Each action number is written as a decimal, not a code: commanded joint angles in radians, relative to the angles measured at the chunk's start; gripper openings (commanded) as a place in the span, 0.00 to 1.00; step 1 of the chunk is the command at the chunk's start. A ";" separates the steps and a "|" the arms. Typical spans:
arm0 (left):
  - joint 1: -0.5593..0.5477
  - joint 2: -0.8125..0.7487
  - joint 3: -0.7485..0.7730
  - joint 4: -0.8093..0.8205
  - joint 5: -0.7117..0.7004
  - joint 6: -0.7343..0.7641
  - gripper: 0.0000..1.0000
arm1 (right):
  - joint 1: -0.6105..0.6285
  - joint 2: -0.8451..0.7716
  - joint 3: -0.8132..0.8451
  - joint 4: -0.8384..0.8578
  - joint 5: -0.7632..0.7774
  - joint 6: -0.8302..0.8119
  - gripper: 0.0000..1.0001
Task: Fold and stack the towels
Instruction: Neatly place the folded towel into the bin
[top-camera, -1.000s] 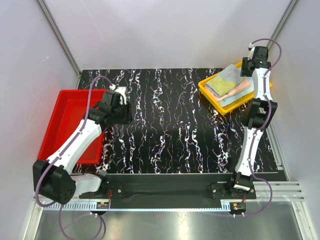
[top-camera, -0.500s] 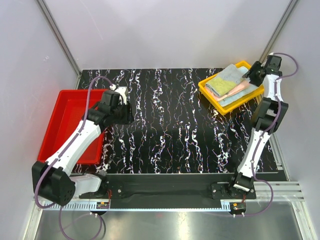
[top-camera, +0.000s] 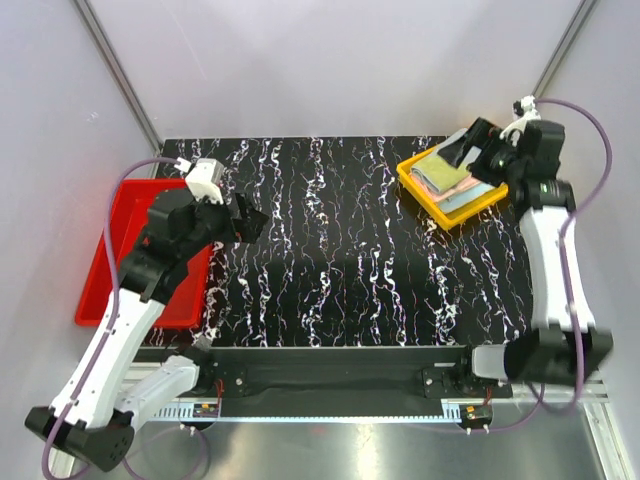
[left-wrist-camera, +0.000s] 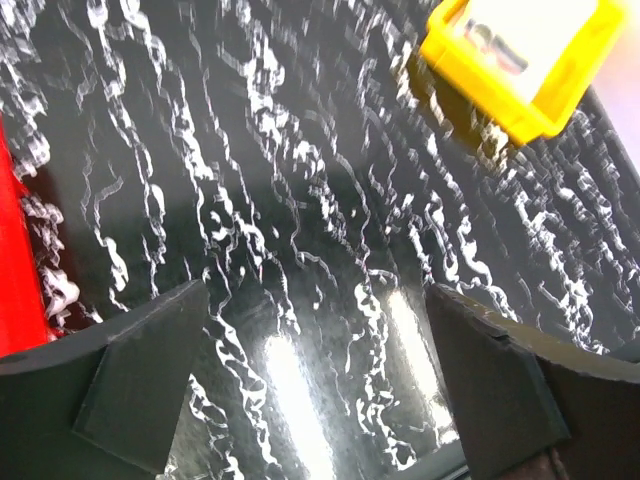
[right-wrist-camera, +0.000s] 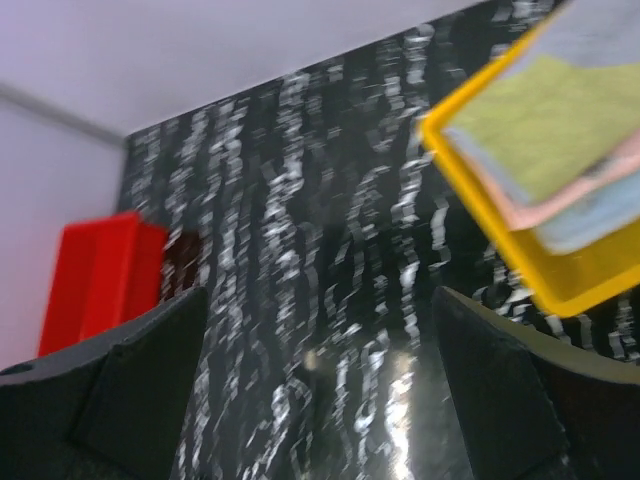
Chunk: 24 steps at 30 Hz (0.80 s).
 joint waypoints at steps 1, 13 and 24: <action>0.006 -0.048 0.039 0.019 0.017 0.015 0.99 | 0.039 -0.177 -0.135 -0.017 -0.135 0.054 1.00; 0.006 -0.186 -0.019 0.008 0.085 -0.045 0.99 | 0.050 -0.664 -0.397 -0.137 -0.148 0.016 1.00; 0.007 -0.264 -0.070 0.061 0.069 -0.042 0.99 | 0.050 -0.692 -0.499 -0.115 -0.151 0.039 1.00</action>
